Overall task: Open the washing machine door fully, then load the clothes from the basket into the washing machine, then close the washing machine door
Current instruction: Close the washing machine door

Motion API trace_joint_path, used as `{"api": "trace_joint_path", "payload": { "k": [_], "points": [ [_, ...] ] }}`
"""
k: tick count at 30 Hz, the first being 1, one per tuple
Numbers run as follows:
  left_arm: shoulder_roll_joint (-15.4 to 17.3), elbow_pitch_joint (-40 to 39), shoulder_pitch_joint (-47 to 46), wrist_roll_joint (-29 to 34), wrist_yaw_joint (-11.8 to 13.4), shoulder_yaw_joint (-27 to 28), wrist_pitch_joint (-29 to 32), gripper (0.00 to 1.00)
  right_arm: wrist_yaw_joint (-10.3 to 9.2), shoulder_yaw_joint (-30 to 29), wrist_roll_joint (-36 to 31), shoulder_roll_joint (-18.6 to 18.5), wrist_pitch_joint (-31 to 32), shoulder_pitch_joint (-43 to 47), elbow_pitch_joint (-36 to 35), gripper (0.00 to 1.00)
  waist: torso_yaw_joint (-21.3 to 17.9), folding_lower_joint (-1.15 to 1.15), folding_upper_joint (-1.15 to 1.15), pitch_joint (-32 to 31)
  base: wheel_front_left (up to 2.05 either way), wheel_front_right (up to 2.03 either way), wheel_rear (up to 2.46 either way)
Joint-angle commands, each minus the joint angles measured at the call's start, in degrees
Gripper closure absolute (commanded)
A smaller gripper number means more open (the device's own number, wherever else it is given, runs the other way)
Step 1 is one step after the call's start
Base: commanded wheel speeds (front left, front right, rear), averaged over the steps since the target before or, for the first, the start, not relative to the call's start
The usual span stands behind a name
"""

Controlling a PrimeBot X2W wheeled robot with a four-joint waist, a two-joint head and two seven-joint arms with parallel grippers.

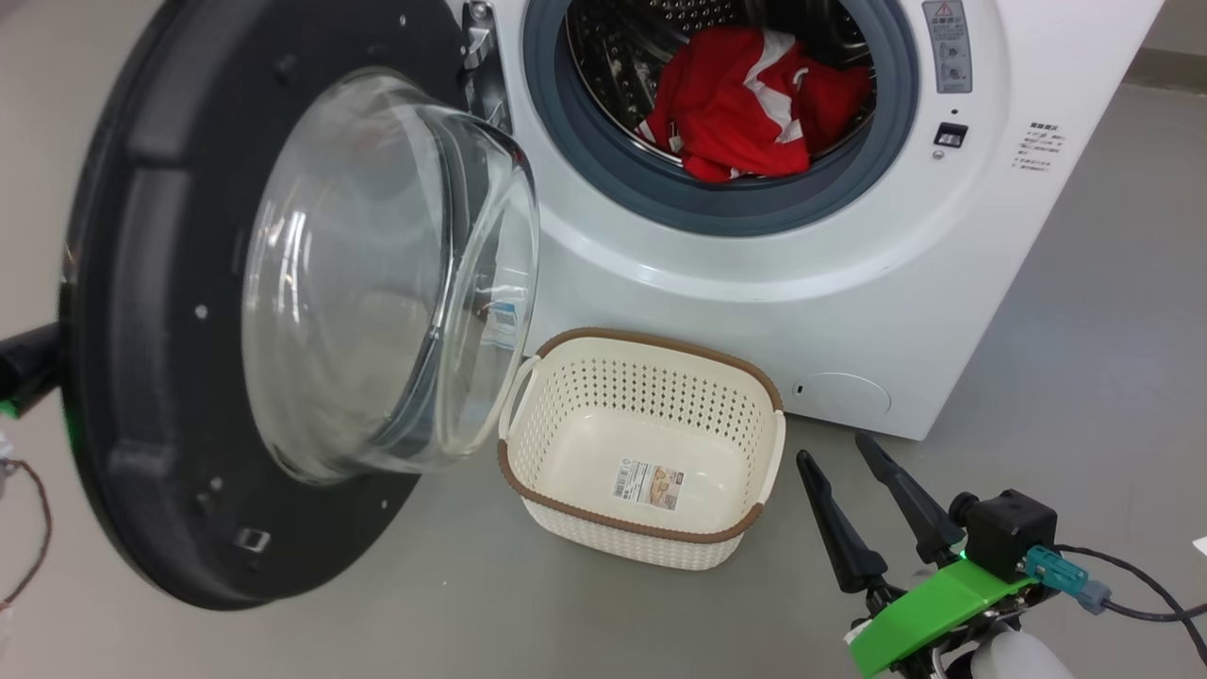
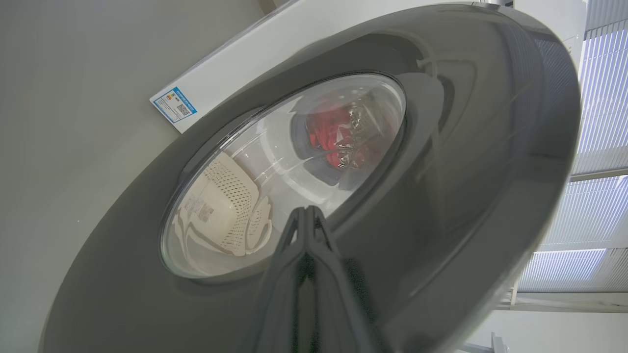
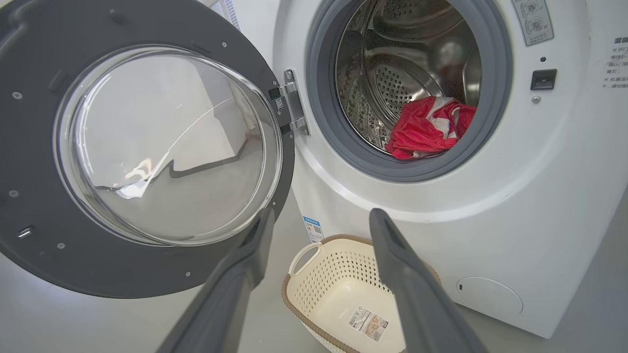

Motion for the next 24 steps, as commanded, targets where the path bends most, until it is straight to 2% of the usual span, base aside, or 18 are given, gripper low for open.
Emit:
{"api": "trace_joint_path", "payload": {
  "k": [1,13,19,24],
  "points": [
    [1.91,-2.79,-0.05,-0.61,0.53,0.67,1.04,1.00,0.09,1.15,1.07,0.20,-0.27,0.13,-1.29,0.00,-0.32,0.00,0.00,-0.37,0.00,0.00,0.00],
    [-4.44,-22.83,8.50,-2.87,8.93,-0.60,6.02,1.00,0.09,1.43,1.42,0.24,-0.27,0.86,-1.40,0.00,-3.89,0.00,0.00,-1.61,0.00,0.00,0.00],
    [-5.47,-28.04,10.62,-2.90,11.20,-0.72,6.53,1.00,0.09,1.08,1.41,0.29,-0.27,1.15,-1.52,0.00,-5.71,0.00,0.00,-1.54,0.00,0.00,0.00],
    [-6.51,-30.02,11.09,-3.04,11.75,-1.24,6.60,1.00,0.09,0.91,1.43,0.36,-0.27,1.15,-1.54,0.00,-6.65,0.00,0.00,-1.48,0.00,0.00,0.00]
  ]
}}
